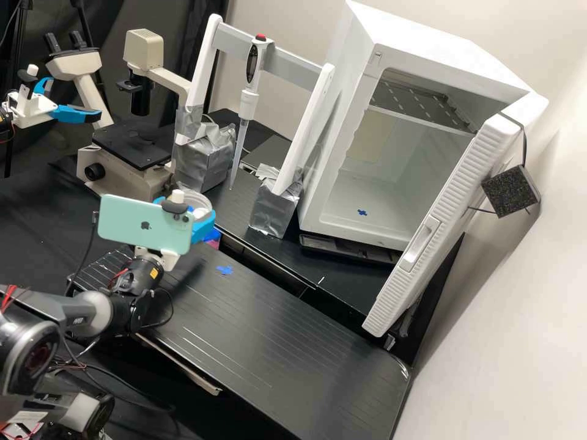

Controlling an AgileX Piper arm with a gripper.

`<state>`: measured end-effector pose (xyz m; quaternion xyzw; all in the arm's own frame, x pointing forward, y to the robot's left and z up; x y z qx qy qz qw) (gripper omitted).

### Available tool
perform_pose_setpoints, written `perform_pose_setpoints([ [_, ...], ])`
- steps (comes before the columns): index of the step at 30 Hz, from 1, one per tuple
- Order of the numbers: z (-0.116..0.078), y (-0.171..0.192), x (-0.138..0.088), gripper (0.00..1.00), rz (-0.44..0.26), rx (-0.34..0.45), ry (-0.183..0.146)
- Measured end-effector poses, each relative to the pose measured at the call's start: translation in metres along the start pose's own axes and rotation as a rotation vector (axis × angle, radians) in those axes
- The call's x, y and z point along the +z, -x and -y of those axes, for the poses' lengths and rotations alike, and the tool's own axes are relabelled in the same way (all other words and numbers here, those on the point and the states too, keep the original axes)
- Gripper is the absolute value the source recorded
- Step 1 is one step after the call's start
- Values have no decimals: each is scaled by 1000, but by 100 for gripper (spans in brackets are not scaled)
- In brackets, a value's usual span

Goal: Move the petri dish to the bench

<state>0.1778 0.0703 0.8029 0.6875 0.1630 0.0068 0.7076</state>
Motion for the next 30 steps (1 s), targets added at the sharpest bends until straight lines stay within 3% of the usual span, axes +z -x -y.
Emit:
perform_pose_setpoints([
  [2, -1, 2, 4, 0, 21, 8, -25],
  [5, -6, 11, 11, 0, 4, 7, 5],
  [10, -16, 22, 21, 0, 40, 70, -41],
  [16, -20, 34, 29, 0, 49, 88, -31],
  [18, -22, 42, 33, 0, 38, 98, 0],
  [22, -23, 52, 37, 0, 47, 119, 19],
  [27, -26, 63, 38, 0, 98, 145, 99],
  [30, -28, 65, 37, 0, 100, 161, 109],
])
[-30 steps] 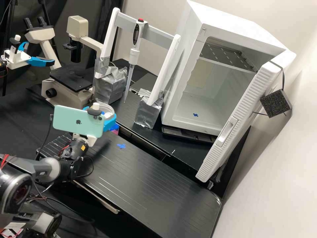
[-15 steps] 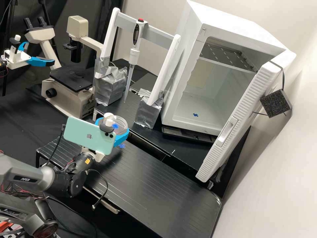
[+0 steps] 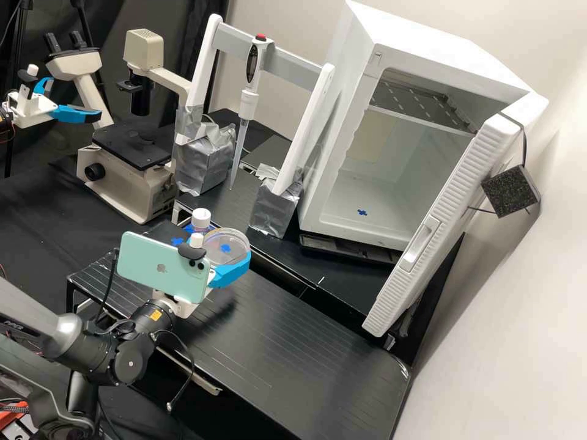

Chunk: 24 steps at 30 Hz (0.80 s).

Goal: Move the petri dish to the bench

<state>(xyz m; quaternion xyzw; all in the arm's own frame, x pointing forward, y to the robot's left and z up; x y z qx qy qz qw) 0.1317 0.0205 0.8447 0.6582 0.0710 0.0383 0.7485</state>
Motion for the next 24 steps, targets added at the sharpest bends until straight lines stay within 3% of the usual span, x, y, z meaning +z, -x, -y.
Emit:
perform_pose_setpoints([
  [7, -1, 5, 2, 0, 32, -7, 56],
  [12, 3, 6, 8, 0, 58, -63, 62],
  [14, 5, 6, 10, 0, 60, -86, 53],
  [16, 9, 4, 14, 0, 61, -123, 20],
  [18, 10, 3, 16, 0, 57, -132, -4],
  [22, 10, 2, 17, 0, 54, -136, -18],
  [24, 12, 0, 18, 0, 43, -149, -46],
])
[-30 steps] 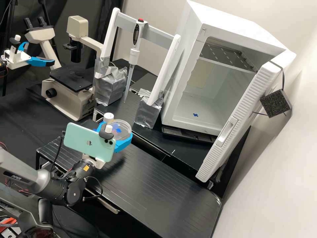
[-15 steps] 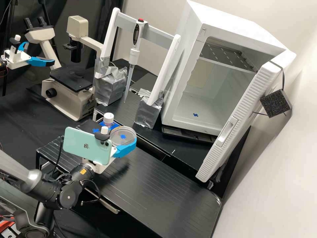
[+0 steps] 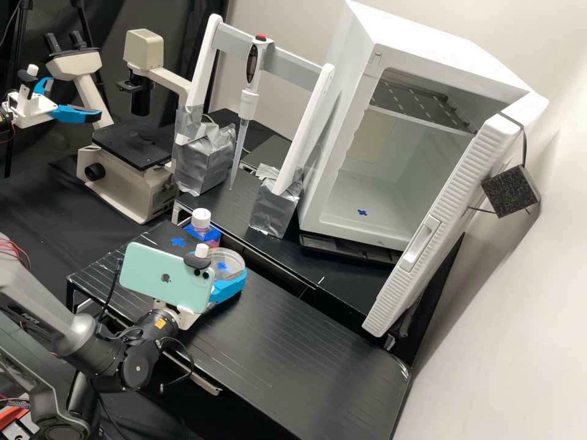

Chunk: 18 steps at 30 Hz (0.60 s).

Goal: Move the petri dish to the bench

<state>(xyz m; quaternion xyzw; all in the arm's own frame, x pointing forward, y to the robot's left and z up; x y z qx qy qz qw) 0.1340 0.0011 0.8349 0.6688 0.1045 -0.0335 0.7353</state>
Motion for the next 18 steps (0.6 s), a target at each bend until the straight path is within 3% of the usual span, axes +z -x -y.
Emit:
perform_pose_setpoints([
  [2, 2, -2, 2, 0, -7, -23, -18],
  [3, 3, -3, 3, 100, -9, -30, -17],
  [9, 3, -6, 4, 100, -23, -23, -2],
  [18, 3, -7, 3, 100, -31, -13, -11],
])
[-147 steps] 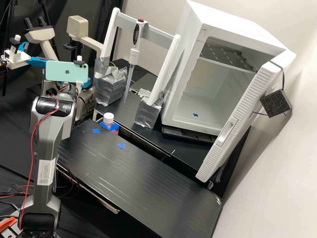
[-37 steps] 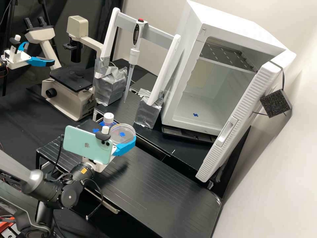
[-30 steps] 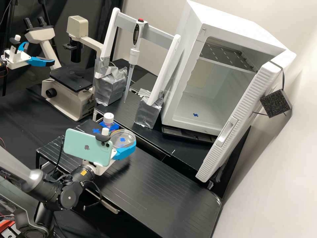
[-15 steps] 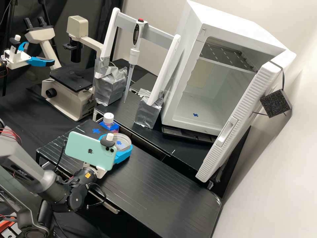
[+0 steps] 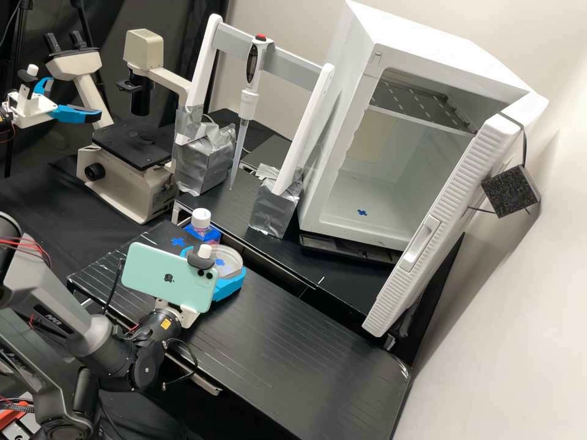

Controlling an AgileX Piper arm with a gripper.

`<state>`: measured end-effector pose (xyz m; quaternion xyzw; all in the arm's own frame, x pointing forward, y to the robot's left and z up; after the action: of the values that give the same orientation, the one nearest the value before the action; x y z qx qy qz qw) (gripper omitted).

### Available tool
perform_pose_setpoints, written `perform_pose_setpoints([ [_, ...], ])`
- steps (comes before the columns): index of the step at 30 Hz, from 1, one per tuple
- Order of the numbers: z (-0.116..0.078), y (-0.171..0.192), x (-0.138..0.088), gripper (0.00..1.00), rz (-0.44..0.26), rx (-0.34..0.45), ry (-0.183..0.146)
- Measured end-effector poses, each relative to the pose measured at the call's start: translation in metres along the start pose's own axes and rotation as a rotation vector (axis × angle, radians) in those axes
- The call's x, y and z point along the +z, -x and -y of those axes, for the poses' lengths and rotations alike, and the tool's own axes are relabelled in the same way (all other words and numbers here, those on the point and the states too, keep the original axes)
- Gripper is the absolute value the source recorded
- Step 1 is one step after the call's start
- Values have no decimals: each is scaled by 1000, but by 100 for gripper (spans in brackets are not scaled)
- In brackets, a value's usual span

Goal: Move the petri dish to the bench

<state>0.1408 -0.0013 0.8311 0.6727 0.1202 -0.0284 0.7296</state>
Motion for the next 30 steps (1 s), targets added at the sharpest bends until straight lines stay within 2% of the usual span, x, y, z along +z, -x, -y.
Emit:
perform_pose_setpoints([
  [7, -4, 5, -11, 100, -13, 42, 45],
  [8, -5, 7, -14, 100, -19, 52, 57],
  [9, -6, 8, -17, 100, -24, 62, 83],
  [11, -6, 10, -29, 100, -65, 92, 136],
  [13, -7, 11, -39, 100, -115, 124, 160],
  [17, -9, 14, -59, 100, -229, 191, 166],
  [18, -10, 16, -64, 100, -245, 226, 152],
  [19, -9, 18, -70, 100, -231, 242, 109],
  [22, -7, 21, -89, 100, -327, 206, 36],
  [26, -14, 9, -104, 100, -374, 189, -63],
  [29, -15, 3, -104, 100, -346, 183, -102],
  [30, -15, -1, -106, 100, -337, 190, -104],
])
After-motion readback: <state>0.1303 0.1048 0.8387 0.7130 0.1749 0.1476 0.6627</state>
